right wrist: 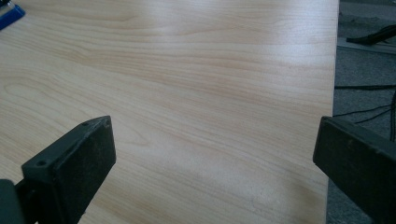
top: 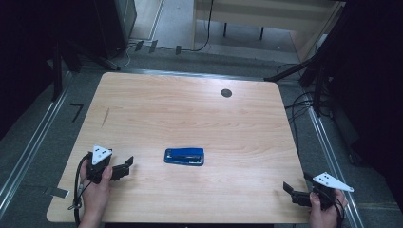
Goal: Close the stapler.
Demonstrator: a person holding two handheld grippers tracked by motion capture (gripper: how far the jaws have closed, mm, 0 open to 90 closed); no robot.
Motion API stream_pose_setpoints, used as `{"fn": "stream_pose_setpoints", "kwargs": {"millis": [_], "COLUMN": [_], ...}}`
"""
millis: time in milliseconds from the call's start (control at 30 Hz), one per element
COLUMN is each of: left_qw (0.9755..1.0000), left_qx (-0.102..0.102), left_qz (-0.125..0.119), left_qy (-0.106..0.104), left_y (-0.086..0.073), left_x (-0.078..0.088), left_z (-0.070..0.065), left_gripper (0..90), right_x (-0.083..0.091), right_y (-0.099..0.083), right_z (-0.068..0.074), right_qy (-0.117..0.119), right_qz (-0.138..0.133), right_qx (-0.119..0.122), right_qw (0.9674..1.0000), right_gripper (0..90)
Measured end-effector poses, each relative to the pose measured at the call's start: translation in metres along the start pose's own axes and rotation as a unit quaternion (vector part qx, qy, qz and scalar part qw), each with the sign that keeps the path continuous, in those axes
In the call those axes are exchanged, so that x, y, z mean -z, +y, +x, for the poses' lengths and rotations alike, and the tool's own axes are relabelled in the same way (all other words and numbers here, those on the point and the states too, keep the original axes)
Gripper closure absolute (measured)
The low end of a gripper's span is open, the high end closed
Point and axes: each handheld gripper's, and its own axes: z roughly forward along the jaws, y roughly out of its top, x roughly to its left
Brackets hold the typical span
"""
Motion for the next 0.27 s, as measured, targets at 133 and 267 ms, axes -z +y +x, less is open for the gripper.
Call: {"fn": "stream_pose_setpoints", "kwargs": {"millis": [133,267], "left_qw": [1.0,1.0], "left_qx": [-0.002,0.004], "left_qz": [-0.001,0.0], "left_qy": [0.001,-0.005], "left_y": [-0.0001,-0.0002], "left_x": [-0.0002,0.0002], "left_z": [-0.0006,0.001], "left_gripper": [15.6,15.5], "right_x": [-0.0001,-0.0002], "right_y": [0.0003,0.0004], "right_z": [-0.0008,-0.001], "right_qy": [0.001,-0.003], "right_qz": [-0.003,-0.004], "right_qx": [-0.003,-0.006], "right_qw": [1.0,1.0], "right_gripper": [0.0,0.0]}}
